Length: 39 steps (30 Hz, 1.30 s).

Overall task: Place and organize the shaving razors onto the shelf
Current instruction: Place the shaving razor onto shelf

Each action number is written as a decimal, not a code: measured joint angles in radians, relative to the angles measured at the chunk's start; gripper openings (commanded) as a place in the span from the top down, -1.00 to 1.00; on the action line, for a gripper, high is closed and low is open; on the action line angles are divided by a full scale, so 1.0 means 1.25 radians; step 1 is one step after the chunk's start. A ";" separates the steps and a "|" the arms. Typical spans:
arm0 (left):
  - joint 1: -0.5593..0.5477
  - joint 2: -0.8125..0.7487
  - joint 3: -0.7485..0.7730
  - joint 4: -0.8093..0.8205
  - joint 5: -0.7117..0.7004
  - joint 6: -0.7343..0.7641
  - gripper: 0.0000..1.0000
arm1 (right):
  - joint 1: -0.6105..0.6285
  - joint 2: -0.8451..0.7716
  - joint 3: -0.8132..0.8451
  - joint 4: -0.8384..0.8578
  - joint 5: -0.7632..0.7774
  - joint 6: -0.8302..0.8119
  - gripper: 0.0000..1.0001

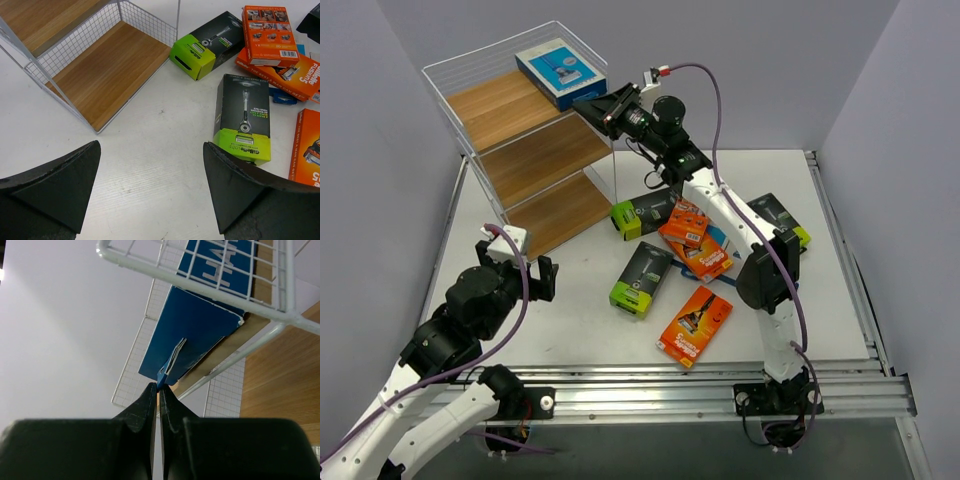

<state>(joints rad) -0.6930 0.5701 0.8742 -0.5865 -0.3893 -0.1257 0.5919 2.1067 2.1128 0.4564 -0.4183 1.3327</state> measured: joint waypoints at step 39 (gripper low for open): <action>-0.001 0.000 0.000 0.000 -0.001 0.003 -0.85 | -0.002 -0.032 -0.093 0.041 -0.004 -0.014 -0.60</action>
<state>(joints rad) -0.6945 0.5705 0.8742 -0.5865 -0.3901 -0.1223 0.5900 2.0666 1.9961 0.5076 -0.4229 1.3155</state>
